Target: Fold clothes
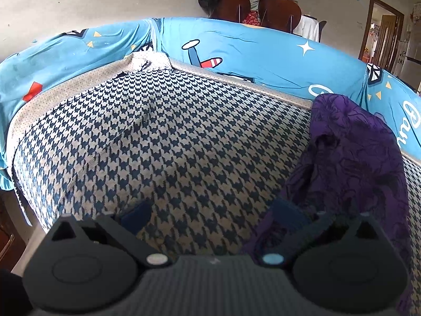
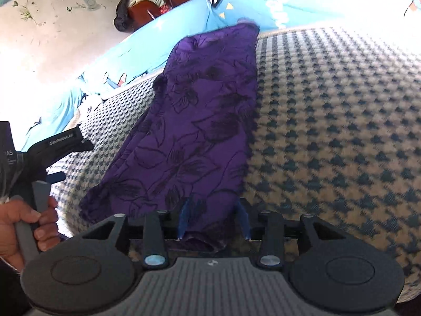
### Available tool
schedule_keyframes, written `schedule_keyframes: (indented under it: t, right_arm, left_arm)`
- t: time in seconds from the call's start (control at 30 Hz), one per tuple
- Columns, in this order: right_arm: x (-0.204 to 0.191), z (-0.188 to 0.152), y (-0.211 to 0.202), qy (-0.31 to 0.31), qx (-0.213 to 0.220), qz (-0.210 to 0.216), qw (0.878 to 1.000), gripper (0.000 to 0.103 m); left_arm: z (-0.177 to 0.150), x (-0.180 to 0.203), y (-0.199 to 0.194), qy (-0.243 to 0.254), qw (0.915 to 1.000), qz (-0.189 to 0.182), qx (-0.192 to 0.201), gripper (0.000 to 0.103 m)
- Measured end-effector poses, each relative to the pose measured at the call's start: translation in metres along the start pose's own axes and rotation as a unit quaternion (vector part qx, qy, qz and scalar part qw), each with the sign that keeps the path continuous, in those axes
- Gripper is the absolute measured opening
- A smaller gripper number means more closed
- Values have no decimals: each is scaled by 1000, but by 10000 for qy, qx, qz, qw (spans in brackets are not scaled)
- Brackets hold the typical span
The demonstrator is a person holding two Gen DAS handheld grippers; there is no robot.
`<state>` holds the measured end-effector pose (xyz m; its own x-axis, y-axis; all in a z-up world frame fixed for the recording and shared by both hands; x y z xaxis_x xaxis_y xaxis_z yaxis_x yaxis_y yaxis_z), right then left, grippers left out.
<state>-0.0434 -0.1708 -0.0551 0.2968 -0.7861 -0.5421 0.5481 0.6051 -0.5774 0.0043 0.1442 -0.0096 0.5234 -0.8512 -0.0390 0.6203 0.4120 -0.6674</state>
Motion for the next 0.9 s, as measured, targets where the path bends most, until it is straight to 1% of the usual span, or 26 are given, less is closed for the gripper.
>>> schedule_keyframes:
  t: [0.07, 0.17, 0.27, 0.3, 0.4, 0.5, 0.57, 0.77, 0.9]
  right_arm:
    - [2, -3, 3, 124, -72, 83, 9999, 41]
    - [3, -6, 4, 89, -29, 63, 9999, 40]
    - [5, -7, 1, 32, -24, -63, 10000, 22]
    - [5, -7, 1, 18, -27, -66, 10000, 17]
    - [3, -9, -1, -127, -78, -139, 9998, 12]
    - [-5, -14, -5, -457, -155, -338, 9983, 11]
    - [-7, -19, -6, -489, -193, -376, 9979, 11]
    - [-7, -24, -8, -399, -279, -343, 9982, 11]
    - [-8, -18, -16, -430, -195, -210, 9987, 13]
  left_arm:
    - [-1, 1, 1, -4, 10000, -21, -29, 103]
    - [-2, 2, 1, -30, 9999, -106, -59, 103]
    - [-2, 4, 1, -47, 9998, -198, -63, 103]
    - [-2, 5, 1, -60, 9997, -246, -70, 103]
    - [-1, 8, 0, -39, 9994, -347, -28, 103]
    - [0, 12, -2, 2, 9989, -465, 34, 103]
    - [0, 16, -4, 40, 9984, -556, 75, 103]
    - [1, 40, -1, 326, 9960, -831, 91, 103]
    - [2, 59, 4, 537, 9931, -1038, 17, 103]
Point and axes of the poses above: each gripper's, at about its wrist camera, not at the fingertips, and y roughly the way its jaws point, x to its right, z to its top, the point moved 8 cm from there along y, roughly the way its jaws point, and after that the axes turned 11 degrees about z, right-handed, at the moved point
